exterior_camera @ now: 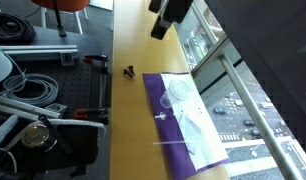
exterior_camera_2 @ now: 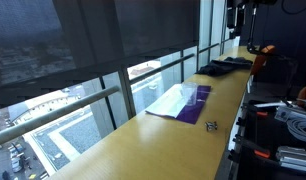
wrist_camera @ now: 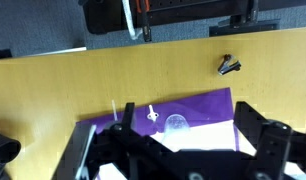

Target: Place the straw in the cup

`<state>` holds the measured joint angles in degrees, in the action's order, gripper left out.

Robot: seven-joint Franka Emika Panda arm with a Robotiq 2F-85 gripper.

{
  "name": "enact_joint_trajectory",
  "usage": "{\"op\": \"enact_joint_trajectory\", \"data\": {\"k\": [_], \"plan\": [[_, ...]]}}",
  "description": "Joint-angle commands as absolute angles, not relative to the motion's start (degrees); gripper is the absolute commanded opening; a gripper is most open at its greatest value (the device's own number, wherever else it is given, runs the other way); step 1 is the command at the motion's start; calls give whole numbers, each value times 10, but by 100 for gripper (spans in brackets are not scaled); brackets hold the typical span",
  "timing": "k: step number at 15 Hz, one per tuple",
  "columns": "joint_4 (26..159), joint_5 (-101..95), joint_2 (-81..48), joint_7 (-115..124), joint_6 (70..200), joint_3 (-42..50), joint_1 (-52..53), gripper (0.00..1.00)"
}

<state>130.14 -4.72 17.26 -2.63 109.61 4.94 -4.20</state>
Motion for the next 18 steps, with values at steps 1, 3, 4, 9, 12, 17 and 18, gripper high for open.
{"op": "enact_joint_trajectory", "data": {"k": [1,3,4,9,12,17,18], "plan": [[1261,-49,71,-95,1168,81,-56,100],[1244,-49,19,-114,1216,85,-63,100],[1235,-50,-7,-117,1240,84,-64,100],[1167,-41,-133,-118,1310,79,-74,100],[1116,-35,-199,-122,1312,79,-88,100],[1027,-23,-299,-119,1300,75,-119,100],[1012,-25,-315,-118,1298,75,-123,100]]}}
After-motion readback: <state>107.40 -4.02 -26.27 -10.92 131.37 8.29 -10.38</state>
